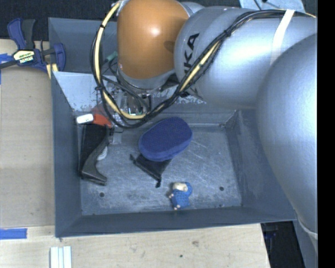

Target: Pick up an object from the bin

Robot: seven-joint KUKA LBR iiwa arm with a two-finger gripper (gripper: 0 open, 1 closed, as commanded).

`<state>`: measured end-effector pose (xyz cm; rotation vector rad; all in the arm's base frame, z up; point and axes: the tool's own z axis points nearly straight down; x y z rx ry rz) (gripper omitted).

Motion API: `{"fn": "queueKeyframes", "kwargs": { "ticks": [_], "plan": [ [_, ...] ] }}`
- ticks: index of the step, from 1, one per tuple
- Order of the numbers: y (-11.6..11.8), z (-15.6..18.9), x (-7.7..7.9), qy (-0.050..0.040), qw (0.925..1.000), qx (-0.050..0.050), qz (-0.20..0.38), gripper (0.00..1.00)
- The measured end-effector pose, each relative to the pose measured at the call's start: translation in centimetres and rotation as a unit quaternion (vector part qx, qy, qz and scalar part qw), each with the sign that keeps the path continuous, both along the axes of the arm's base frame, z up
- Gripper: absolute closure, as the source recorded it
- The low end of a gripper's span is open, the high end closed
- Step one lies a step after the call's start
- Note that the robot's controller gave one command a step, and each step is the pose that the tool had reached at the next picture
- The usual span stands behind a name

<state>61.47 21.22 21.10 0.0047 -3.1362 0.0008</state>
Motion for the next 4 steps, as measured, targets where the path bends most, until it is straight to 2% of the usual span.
{"fn": "queueKeyframes", "kwargs": {
  "ticks": [1, 2, 3, 4],
  "plan": [
    [2.7, -6.7, -0.7, -0.0003, 0.9994, 0.0, 0.034, 0.0],
    [1.4, -11.8, -1.0, -0.0113, 0.9598, 0.002, 0.281, 0.0],
    [0.9, -12.9, 0.7, -0.0219, 0.8887, 0.002, 0.458, 0.0],
    [0.6, -12.7, 0.7, -0.0158, 0.8893, -0.001, 0.457, 1.0]
  ]
}}
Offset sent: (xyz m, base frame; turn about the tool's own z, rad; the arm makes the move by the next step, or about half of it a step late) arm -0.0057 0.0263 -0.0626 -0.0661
